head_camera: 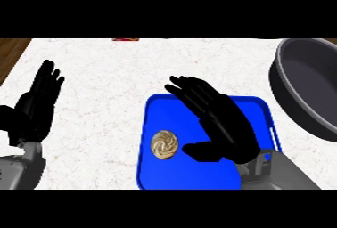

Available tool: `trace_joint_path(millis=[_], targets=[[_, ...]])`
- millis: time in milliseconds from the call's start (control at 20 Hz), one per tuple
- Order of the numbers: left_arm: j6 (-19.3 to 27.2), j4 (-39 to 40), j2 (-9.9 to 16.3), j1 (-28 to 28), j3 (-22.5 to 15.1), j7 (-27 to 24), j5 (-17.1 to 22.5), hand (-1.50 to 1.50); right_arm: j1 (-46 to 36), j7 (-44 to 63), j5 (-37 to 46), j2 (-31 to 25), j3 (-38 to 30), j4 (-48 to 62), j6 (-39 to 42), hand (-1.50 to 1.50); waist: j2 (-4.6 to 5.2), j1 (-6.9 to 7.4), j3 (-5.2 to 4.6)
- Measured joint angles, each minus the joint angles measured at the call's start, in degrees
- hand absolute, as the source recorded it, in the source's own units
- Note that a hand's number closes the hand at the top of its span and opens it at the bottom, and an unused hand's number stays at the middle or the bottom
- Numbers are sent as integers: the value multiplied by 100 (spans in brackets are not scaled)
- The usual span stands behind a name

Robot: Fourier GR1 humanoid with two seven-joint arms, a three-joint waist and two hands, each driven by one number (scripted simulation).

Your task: Pick the cupcake from the tray and place it in the pot

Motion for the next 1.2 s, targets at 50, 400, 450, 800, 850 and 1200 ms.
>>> trace_joint_path(millis=[50, 400, 450, 800, 850, 1200], targets=[[19, -5, -8, 11, -9, -5, -32, 0, -32, 268, 50, -9, 137, -65, 270, -150, -4, -11, -2], [6, -81, -37, 49, -36, 16, -83, 0, -761, 2317, 230, 502, 941, 50, 2231, -150, -5, 30, -7], [-16, -53, -35, 36, -11, 2, -69, 0, -846, 2624, 239, 672, 1059, 83, 2478, -150, -1, 26, -7], [-81, -20, -102, 21, 66, -40, -128, 0, -1332, 3862, -65, 1507, 1464, 729, 3131, -150, 29, 53, 4], [-132, 14, -70, -24, 127, -21, -113, 0, -1274, 3858, -30, 1552, 1493, 828, 3118, -150, 32, 45, 5], [-220, -21, -239, -60, 164, 47, -227, 0, -1488, 4100, -290, 1673, 1785, 1276, 2809, -150, 39, 48, 10]])
